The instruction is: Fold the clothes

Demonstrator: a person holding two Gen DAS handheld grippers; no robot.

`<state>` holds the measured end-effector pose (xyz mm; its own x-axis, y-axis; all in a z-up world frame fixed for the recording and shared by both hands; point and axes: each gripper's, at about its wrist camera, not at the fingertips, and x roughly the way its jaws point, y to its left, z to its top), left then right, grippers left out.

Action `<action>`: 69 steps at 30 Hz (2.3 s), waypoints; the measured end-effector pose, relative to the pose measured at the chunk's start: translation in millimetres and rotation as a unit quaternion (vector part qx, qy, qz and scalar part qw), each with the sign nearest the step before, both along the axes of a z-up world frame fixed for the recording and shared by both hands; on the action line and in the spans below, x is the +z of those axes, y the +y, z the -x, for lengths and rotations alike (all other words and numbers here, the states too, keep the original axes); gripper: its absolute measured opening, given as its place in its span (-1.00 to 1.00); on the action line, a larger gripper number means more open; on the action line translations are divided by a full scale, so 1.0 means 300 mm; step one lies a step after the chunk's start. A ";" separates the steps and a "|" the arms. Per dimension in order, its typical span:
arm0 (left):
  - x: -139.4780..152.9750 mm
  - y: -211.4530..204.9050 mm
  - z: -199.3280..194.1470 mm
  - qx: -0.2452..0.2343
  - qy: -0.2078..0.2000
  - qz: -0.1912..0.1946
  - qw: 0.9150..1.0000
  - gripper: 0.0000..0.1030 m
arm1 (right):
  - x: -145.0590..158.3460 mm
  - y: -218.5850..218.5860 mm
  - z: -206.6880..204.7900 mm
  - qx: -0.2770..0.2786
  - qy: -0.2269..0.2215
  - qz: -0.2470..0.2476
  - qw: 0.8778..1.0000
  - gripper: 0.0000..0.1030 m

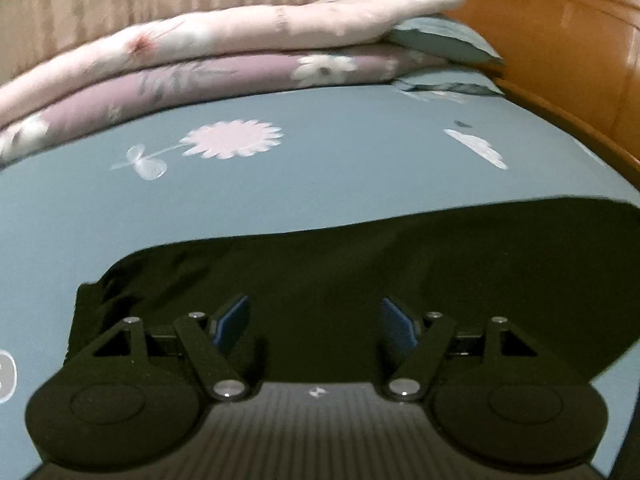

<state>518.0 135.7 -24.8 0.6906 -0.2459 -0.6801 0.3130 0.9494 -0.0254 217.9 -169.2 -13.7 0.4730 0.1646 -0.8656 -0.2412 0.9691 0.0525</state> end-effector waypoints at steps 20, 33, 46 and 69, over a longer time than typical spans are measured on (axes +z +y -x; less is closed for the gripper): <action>0.087 -0.732 0.195 -0.199 0.005 0.023 0.980 0.45 | 0.216 -0.731 -0.129 -0.124 -0.099 -0.018 0.987 0.47; 0.020 -1.163 0.221 -0.227 0.012 0.011 0.974 0.45 | -0.023 -1.023 -0.386 -0.091 -0.052 -0.066 0.992 0.45; 0.004 -1.353 0.180 -0.280 0.016 0.011 0.960 0.45 | 0.100 -1.049 -0.426 0.016 -0.071 -0.074 0.995 0.47; 0.013 -1.428 0.017 -0.340 -0.008 -0.050 0.939 -0.16 | 0.010 -1.225 -0.961 0.080 -0.042 0.011 0.996 -0.47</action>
